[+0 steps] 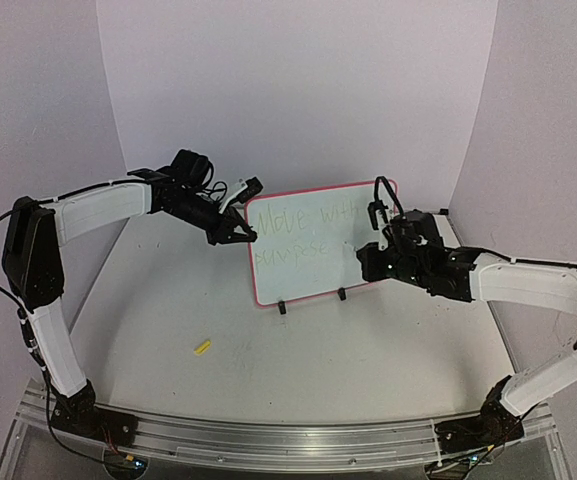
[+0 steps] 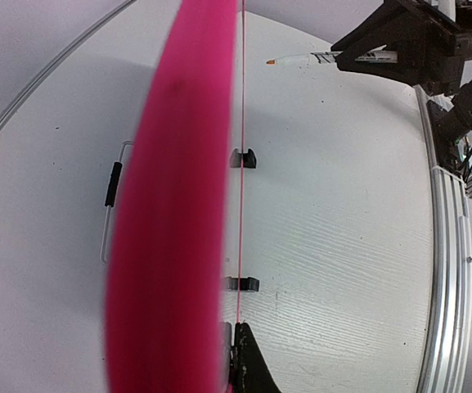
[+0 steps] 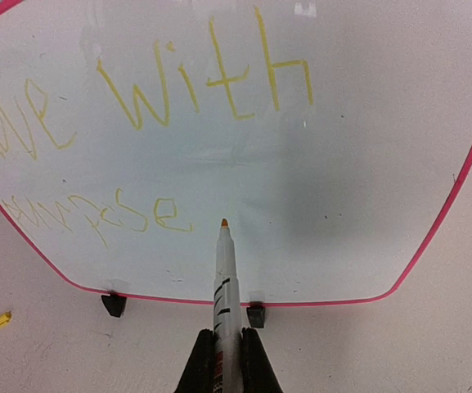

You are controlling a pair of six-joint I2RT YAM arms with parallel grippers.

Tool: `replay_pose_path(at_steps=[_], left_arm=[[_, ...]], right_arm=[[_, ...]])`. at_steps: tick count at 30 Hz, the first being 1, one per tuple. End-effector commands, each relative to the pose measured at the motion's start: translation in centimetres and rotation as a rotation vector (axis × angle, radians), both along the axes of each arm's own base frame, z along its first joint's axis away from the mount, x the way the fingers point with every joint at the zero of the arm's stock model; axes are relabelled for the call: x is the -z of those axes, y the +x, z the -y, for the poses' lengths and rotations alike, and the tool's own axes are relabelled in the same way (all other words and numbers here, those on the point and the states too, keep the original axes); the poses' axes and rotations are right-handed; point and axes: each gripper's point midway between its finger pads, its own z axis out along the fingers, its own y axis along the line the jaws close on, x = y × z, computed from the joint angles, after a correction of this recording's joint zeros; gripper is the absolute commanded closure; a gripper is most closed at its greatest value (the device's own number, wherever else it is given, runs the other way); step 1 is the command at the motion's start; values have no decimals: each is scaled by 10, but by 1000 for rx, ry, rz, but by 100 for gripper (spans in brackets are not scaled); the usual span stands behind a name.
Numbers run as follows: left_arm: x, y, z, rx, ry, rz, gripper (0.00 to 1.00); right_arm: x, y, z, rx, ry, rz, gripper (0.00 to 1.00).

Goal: Write a sentence on the whiteboard

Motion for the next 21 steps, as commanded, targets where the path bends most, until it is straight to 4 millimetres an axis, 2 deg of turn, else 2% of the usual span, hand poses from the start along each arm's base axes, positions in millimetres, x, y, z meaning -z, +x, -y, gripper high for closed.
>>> replay_pose_path(at_steps=[1, 10, 21], left_arm=[[17, 8, -16, -41, 106, 60, 100], [20, 7, -17, -41, 110, 53, 100], [18, 7, -16, -40, 108, 58, 100]], right_arm=[[1, -6, 3, -84, 24, -34, 100], [-2, 2, -2, -150, 51, -38, 100], [2, 16, -5, -137, 40, -39, 100]])
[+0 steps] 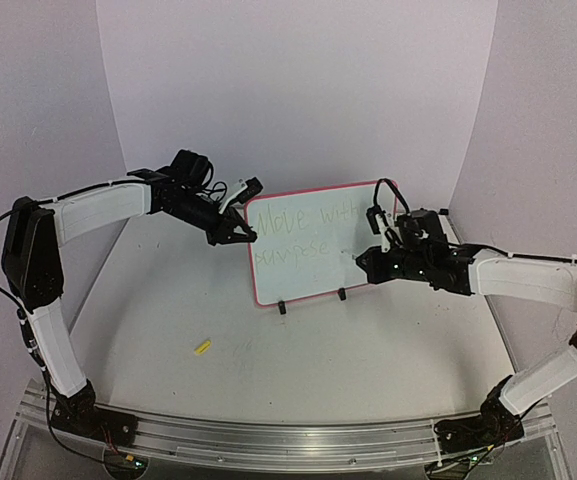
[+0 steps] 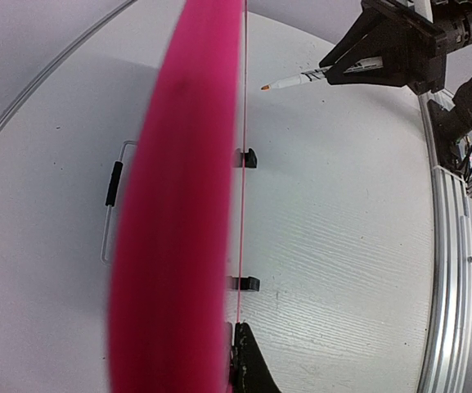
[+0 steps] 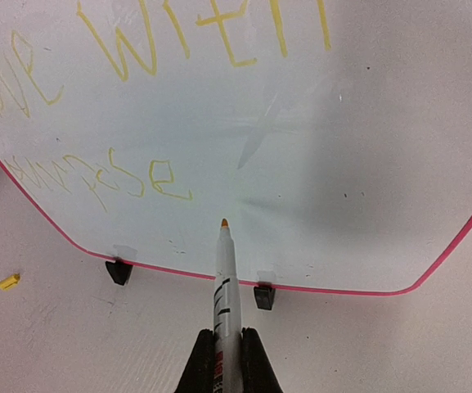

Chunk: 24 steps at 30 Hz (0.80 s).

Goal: Write a sentence on the whiteboard

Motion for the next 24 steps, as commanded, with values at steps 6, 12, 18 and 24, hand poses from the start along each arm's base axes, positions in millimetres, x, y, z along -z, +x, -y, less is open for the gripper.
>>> replay_pose_path(at_steps=[6, 12, 18, 24], left_arm=[[19, 8, -16, -40, 107, 55, 100], [19, 8, -16, -39, 109, 55, 100], [18, 8, -16, -38, 106, 59, 100], [17, 8, -16, -39, 106, 59, 100]], right_arm=[[-21, 22, -7, 24, 21, 65, 100], [-18, 28, -5, 57, 7, 67, 100], [-21, 32, -3, 74, 5, 79, 100], [-30, 36, 2, 112, 10, 109, 100]])
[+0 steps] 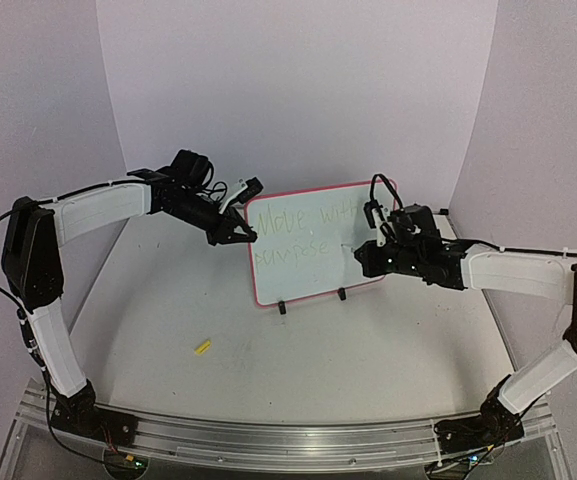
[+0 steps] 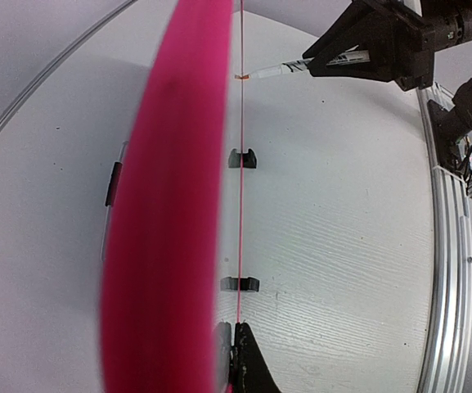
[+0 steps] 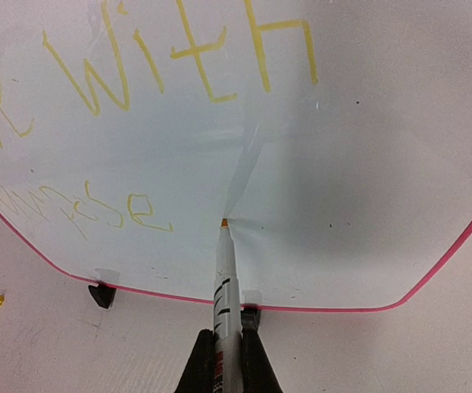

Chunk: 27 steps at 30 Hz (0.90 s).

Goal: Write a sentence on the whiteboard

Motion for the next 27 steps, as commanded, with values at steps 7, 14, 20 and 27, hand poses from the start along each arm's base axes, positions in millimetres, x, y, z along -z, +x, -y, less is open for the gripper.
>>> replay_pose_path(at_steps=[7, 14, 20, 27], left_arm=[[16, 7, -15, -37, 103, 60, 100], [16, 7, -16, -37, 104, 59, 100], [16, 7, -16, -38, 103, 60, 100], [16, 7, -16, -38, 105, 61, 100]], right_arm=[[-46, 14, 11, 88, 59, 130, 100], [-47, 14, 12, 93, 64, 134, 100], [-39, 15, 12, 100, 56, 119, 100], [-19, 13, 14, 120, 51, 75, 100]])
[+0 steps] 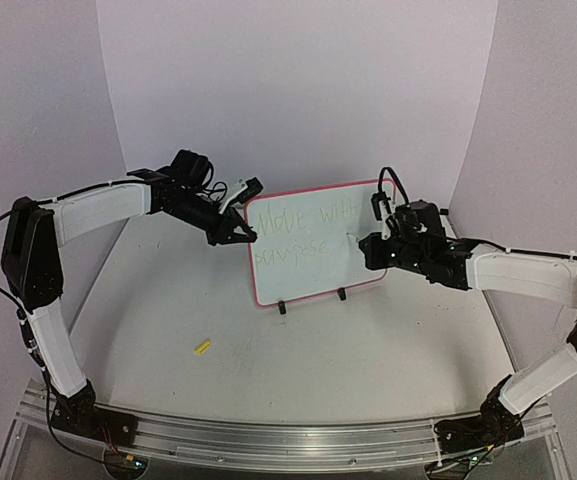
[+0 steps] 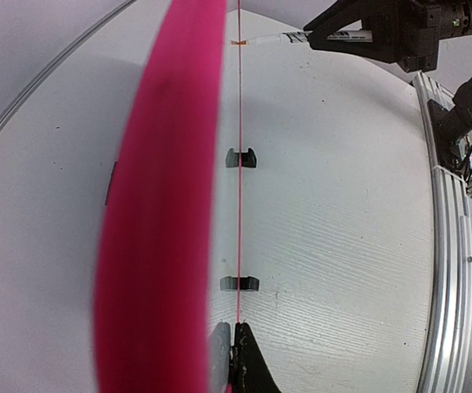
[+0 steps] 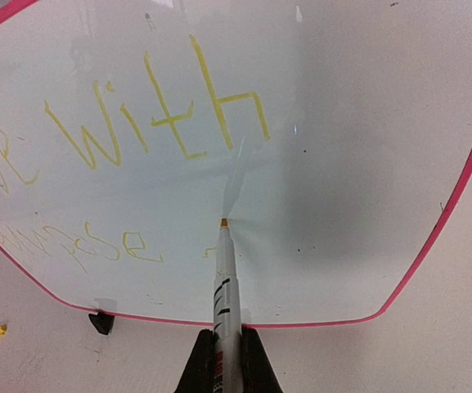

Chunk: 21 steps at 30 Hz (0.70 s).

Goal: Write a sentence on the whiteboard

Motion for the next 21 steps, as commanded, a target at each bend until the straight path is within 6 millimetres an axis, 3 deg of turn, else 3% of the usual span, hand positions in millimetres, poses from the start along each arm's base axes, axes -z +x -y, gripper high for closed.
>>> replay_pose_path(at_steps=[1, 14, 21], left_arm=[[17, 8, -16, -37, 105, 60, 100], [16, 8, -16, -38, 105, 62, 100], [16, 8, -16, -39, 105, 62, 100]], right_arm=[[5, 5, 7, 52, 18, 5, 100], [30, 3, 8, 65, 11, -46, 100], [16, 0, 11, 72, 32, -13, 100]])
